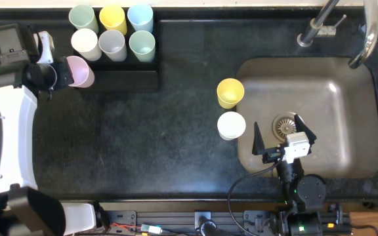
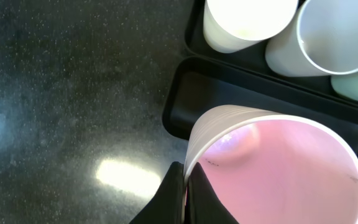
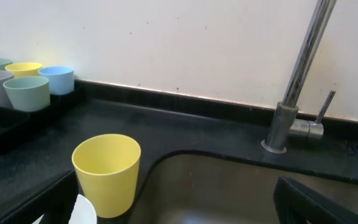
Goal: Store Cups
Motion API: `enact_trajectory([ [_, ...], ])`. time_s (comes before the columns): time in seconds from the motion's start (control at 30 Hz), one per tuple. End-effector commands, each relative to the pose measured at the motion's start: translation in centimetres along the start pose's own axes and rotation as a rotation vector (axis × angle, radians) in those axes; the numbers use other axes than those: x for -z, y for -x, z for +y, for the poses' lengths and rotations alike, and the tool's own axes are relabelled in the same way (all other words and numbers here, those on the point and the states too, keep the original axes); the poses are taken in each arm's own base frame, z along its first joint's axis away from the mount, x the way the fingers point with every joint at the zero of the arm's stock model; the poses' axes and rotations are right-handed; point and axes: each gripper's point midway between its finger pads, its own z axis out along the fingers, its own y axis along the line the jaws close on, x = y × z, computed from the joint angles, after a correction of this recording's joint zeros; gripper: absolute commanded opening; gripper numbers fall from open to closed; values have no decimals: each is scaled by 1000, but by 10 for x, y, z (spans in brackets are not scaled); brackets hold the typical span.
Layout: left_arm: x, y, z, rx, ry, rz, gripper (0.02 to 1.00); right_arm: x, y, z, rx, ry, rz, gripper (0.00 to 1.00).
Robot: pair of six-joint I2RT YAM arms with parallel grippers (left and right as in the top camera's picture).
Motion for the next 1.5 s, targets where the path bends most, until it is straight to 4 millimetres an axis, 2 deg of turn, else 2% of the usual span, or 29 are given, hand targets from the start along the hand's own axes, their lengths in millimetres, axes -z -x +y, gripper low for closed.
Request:
enact_trajectory([
  [0.03,-11,0,10,5,9,13,34,0,-3,1,-6,6,0,998],
  [0.5,-53,6,13,11,12,37,36,0,-3,1,-6,6,0,996],
  [0.77,-64,12,11,10,-1,21,36,0,-3,1,-7,6,0,998],
  [1.07,-85,7,10,11,-6,55,49,0,-3,1,-6,6,0,998],
  [1.17,-85,8,10,10,-8,51,62,0,-3,1,-6,6,0,998],
  [1.4,-90,9,1,-1,-32,46,108,0,-3,1,-6,6,0,998],
  [1.47,-90,10,0,-3,-36,42,161,0,-3,1,-6,6,0,996],
  [1.5,-90,10,-1,-4,-40,42,233,0,-3,1,-6,6,0,996],
])
